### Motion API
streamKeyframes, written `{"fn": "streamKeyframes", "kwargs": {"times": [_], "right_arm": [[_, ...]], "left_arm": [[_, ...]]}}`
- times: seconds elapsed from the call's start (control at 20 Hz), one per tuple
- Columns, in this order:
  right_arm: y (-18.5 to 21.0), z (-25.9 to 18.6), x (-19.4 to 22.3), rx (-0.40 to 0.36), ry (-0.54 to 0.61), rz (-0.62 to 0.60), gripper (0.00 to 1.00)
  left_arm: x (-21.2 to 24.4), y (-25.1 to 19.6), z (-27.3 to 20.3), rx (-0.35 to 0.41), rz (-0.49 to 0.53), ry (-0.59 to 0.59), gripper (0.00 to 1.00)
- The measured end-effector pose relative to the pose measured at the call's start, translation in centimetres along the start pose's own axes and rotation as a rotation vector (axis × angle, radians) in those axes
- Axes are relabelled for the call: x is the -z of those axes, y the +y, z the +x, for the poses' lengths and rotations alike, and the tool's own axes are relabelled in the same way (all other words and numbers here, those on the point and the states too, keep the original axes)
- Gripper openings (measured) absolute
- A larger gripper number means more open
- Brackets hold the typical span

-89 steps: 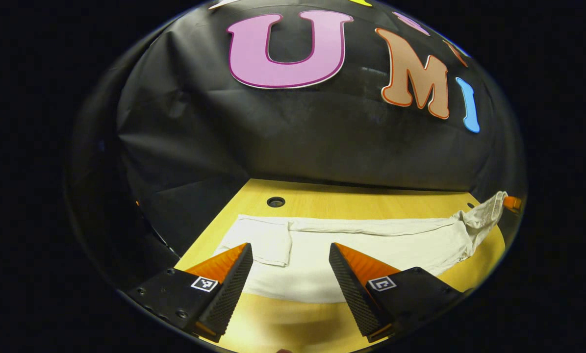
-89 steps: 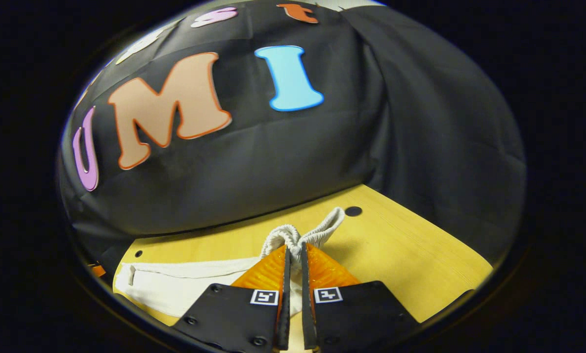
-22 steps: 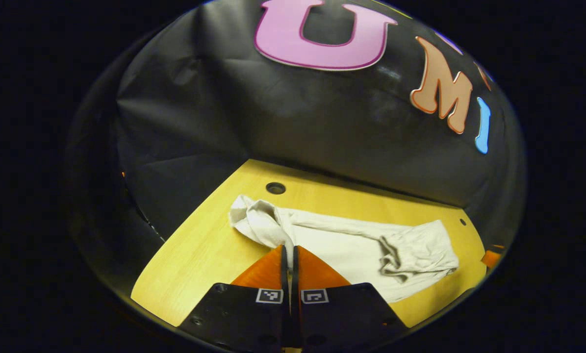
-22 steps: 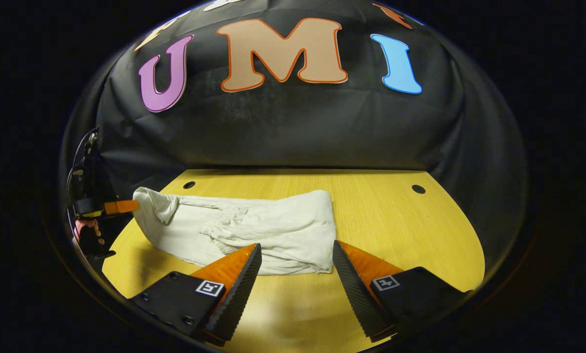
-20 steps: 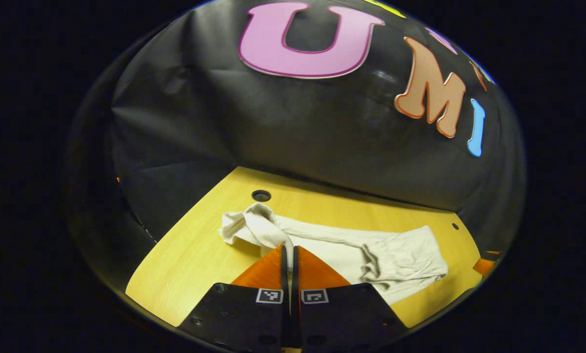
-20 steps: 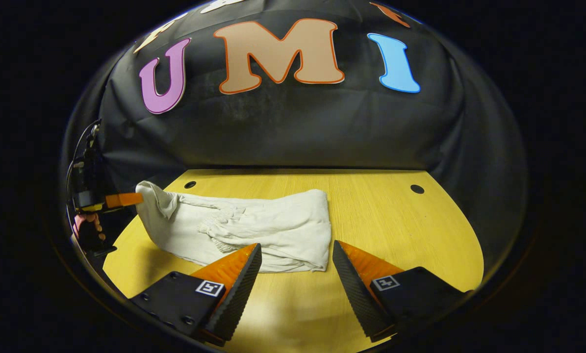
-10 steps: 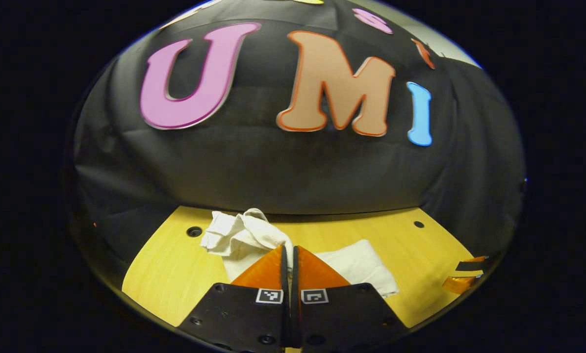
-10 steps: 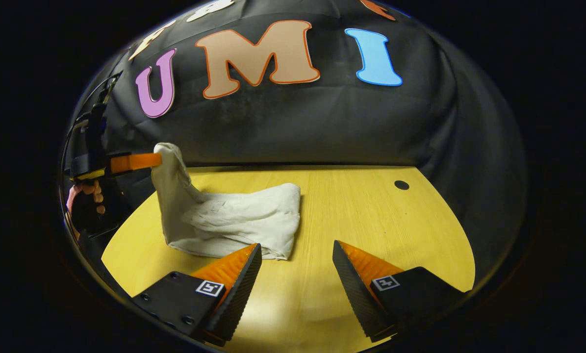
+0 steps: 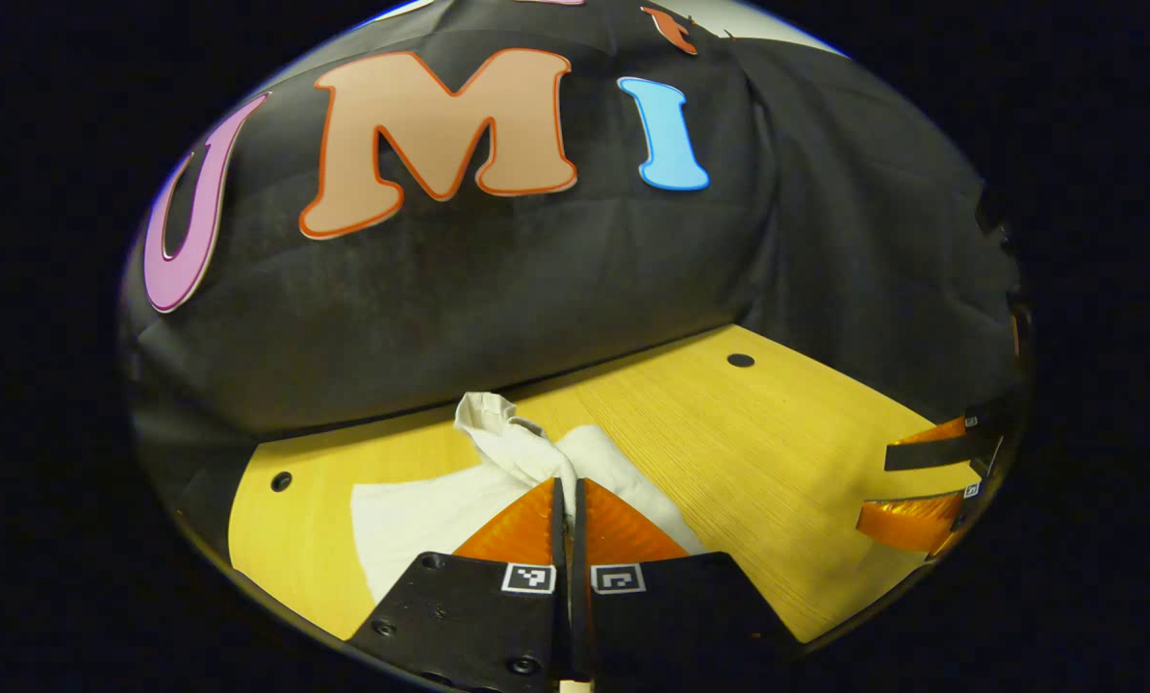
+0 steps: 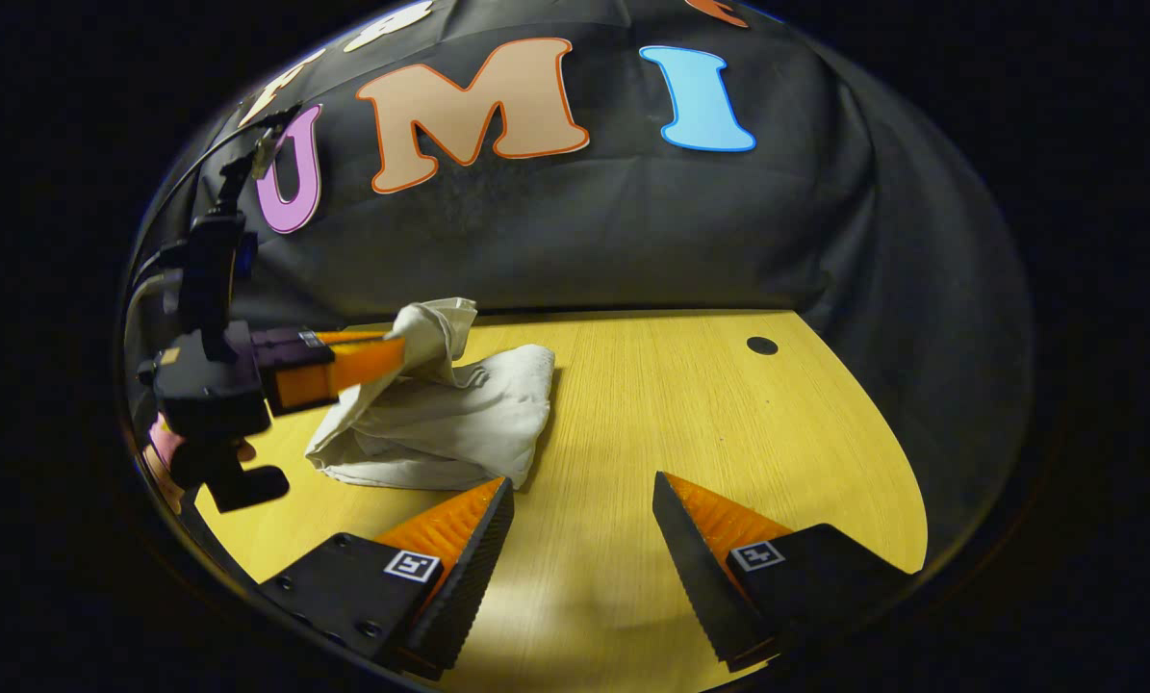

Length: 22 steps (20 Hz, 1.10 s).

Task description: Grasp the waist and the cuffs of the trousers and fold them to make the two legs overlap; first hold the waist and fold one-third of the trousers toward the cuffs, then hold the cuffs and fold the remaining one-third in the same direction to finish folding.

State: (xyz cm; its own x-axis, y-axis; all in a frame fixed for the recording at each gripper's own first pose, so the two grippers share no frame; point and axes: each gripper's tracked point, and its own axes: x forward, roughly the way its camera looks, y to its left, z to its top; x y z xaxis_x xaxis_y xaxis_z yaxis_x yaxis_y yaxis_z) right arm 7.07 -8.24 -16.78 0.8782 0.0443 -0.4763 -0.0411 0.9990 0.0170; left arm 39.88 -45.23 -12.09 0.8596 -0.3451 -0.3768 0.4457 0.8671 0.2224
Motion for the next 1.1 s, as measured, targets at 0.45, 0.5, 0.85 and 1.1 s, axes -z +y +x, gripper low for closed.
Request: {"fn": "streamKeyframes", "kwargs": {"times": [0.45,0.5,0.85,1.1], "right_arm": [[0.3,-1.2,-0.6,0.002,-0.034,0.019,0.94],[0.7,-1.2,-1.2,-0.004,-0.051,0.018,0.94],[5.7,-2.4,-5.3,-0.045,-0.171,-0.014,0.97],[10.8,-3.5,-7.0,-0.101,-0.228,0.010,0.96]], "left_arm": [[5.4,-3.4,-0.3,0.118,-0.139,0.052,0.40],[5.5,-2.6,-1.2,0.101,-0.149,0.049,0.60],[5.0,3.4,-8.7,-0.011,-0.168,0.007,0.95],[5.0,6.7,-14.0,-0.062,-0.193,-0.003,0.95]]}}
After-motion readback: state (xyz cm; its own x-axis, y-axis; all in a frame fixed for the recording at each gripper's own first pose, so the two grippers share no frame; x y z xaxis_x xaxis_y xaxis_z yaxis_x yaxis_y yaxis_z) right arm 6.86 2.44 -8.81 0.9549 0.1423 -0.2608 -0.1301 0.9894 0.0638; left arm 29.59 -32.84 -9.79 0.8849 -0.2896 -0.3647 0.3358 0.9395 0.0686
